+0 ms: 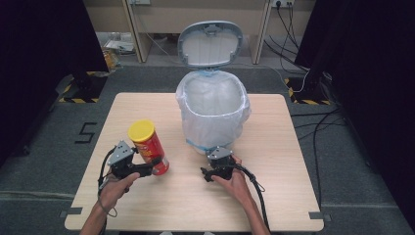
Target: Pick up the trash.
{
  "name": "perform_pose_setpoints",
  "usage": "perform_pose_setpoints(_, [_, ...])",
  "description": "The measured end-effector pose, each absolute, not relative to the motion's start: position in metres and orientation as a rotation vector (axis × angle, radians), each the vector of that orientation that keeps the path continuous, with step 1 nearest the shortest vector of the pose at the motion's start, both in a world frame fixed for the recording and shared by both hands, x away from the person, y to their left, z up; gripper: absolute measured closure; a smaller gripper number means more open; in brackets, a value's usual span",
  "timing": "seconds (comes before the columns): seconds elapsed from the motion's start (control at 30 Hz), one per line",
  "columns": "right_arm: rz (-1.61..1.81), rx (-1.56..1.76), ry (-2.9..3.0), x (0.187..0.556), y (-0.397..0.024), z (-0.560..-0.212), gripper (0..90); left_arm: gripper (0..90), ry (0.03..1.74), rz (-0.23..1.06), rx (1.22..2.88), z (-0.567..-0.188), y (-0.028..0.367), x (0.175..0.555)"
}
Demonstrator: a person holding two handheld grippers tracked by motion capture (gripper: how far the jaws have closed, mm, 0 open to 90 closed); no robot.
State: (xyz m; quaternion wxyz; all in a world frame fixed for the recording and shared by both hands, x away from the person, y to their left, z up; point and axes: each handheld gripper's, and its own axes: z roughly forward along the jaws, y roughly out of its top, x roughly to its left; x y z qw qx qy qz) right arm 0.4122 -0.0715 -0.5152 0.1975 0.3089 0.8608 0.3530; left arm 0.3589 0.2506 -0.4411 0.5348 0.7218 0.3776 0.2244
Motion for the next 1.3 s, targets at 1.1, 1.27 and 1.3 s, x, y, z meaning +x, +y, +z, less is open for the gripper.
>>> perform_pose_setpoints(1.1, [0.979, 0.863, 2.415, 0.412, -0.071, -0.515, 16.0, 24.0, 0.861, 0.584, 1.675, -0.383, 0.251, 0.392])
perform_pose_setpoints(1.27, [0.976, 0.861, 2.415, 0.412, -0.071, -0.515, 16.0, 24.0, 0.857, 0.591, 1.673, -0.369, 0.251, 0.398])
perform_pose_setpoints(1.3, [0.980, 0.864, 2.415, 0.412, -0.071, -0.515, 16.0, 24.0, 0.855, 0.590, 1.671, -0.366, 0.251, 0.399])
